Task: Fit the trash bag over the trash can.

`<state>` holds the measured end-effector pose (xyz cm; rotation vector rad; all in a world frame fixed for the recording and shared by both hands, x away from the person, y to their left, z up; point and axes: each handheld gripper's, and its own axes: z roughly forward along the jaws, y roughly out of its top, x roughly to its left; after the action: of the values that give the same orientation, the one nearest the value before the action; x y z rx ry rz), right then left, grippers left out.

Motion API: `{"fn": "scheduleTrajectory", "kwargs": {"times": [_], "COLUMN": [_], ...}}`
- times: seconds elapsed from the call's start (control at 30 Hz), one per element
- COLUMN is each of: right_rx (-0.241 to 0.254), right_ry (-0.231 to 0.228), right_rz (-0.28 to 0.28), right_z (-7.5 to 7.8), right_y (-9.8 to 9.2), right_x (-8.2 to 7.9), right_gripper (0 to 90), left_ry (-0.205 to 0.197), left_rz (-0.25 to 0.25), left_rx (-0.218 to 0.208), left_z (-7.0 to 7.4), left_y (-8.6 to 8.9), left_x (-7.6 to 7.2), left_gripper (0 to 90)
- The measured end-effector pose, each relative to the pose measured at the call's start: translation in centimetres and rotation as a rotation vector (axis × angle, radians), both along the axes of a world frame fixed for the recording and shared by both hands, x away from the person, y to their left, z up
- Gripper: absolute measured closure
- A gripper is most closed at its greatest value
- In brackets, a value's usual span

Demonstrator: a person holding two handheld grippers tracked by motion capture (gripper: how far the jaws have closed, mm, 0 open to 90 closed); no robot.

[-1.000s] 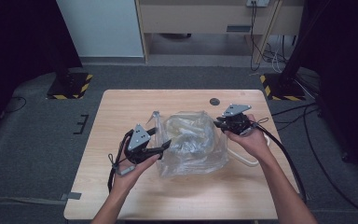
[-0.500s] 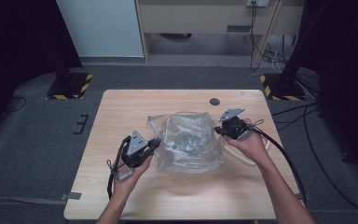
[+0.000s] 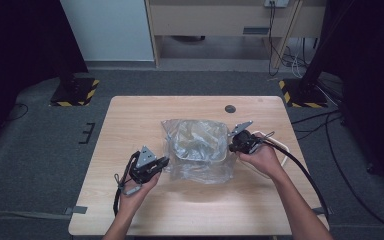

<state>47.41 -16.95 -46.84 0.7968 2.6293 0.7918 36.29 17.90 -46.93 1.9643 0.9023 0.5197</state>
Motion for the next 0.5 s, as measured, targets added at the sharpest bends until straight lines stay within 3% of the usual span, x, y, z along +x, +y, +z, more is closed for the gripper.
{"fn": "scheduleTrajectory", "kwargs": {"times": [0.17,0.3,0.4,0.5], "right_rx": [0.023,0.027,0.029,0.03], "right_ry": [-0.021,-0.035,-0.048,-0.059], "right_rz": [-0.004,-0.008,-0.003,-0.004], "right_z": [0.5,0.9,1.1,1.2], "right_y": [-0.2,-0.4,-0.4,-0.4], "right_x": [-0.1,-0.3,-0.4,-0.5], "right_gripper": [90.0,90.0,90.0,89.4], "left_ry": [-0.047,-0.076,-0.112,-0.146], "left_rz": [0.017,0.038,0.035,0.036], "left_rx": [-0.008,-0.013,-0.008,-0.015], "left_z": [0.7,1.4,2.2,3.4], "left_y": [0.0,0.1,0.0,-0.1], "left_x": [-0.2,-0.3,-0.6,-0.7], "left_gripper": [74.5,49.8,37.2,30.3]}}
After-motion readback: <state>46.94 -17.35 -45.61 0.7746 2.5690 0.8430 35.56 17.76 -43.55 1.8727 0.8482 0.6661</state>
